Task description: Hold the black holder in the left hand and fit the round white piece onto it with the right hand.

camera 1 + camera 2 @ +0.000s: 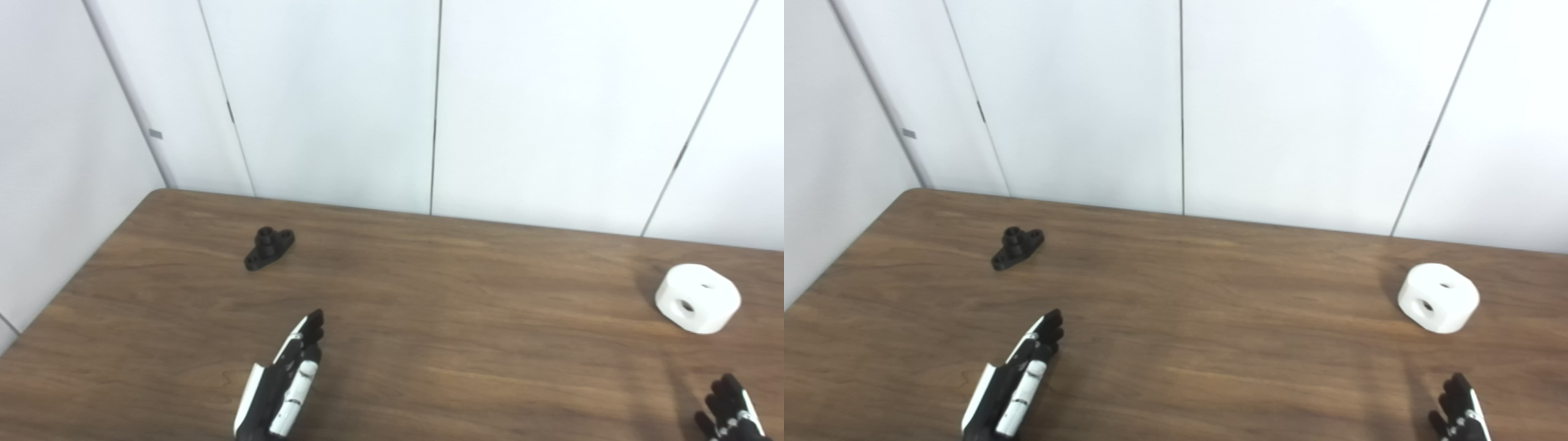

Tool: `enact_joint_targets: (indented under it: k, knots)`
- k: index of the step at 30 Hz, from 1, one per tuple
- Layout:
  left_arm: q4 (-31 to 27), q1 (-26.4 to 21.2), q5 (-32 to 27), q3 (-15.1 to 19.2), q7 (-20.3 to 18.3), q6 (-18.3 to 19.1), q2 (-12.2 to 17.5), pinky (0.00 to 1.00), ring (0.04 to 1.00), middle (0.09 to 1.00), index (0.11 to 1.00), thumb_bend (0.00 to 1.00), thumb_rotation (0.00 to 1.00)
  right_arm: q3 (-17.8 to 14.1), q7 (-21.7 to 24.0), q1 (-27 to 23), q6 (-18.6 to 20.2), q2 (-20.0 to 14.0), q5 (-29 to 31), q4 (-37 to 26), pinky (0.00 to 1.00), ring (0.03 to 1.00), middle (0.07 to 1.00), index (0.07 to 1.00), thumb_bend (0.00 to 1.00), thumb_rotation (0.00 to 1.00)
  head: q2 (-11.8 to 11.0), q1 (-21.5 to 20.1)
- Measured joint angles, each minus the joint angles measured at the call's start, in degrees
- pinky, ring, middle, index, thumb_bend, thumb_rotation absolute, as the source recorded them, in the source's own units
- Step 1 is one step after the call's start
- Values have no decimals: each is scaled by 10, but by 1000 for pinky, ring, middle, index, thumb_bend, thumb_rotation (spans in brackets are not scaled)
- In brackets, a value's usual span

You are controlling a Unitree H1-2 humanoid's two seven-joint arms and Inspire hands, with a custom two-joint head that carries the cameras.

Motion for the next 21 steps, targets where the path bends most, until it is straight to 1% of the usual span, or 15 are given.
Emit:
enact_joint_targets:
  k: [1,3,8,10,14,16,18,20,21]
  knots:
    - [0,0,0,-2,0,0,0,980,959,961,948,490,809,-2,-2,-1,1,0,-3,1,1000,1000,998,981,621,1000,1,2]
    - [0,0,0,-4,0,0,0,980,959,963,952,495,821,-6,-8,-2,5,5,-14,0,1000,1000,998,966,605,1000,3,2]
    - [0,-1,0,-7,1,0,0,1000,965,969,952,503,830,-7,-14,-2,9,7,-29,0,1000,1000,995,961,602,1000,4,4]
    - [0,-1,1,-7,1,0,0,990,962,966,950,493,830,-8,-15,-2,11,8,-30,-1,1000,1000,993,958,599,1000,4,4]
    - [0,-1,10,-8,6,0,0,971,956,961,952,497,826,-10,-16,-2,21,13,-30,-7,1000,1000,997,962,610,1000,11,-1]
    - [0,-1,14,-8,7,0,0,942,947,955,953,460,753,-12,-16,-2,26,13,-28,-9,1000,1000,995,956,617,1000,11,0]
    - [0,-1,20,-8,9,0,0,927,942,952,953,446,697,-13,-16,-2,29,14,-25,-10,1000,1000,994,956,620,1000,12,0]
    - [-4,-1,33,-8,10,4,1,921,936,950,953,458,621,-13,-16,-1,30,14,-25,-11,1000,1000,993,955,626,1000,12,0]
    - [-11,-1,44,-8,10,13,1,931,936,951,950,471,582,-14,-16,-1,30,14,-25,-12,1000,1000,993,954,630,1000,12,0]
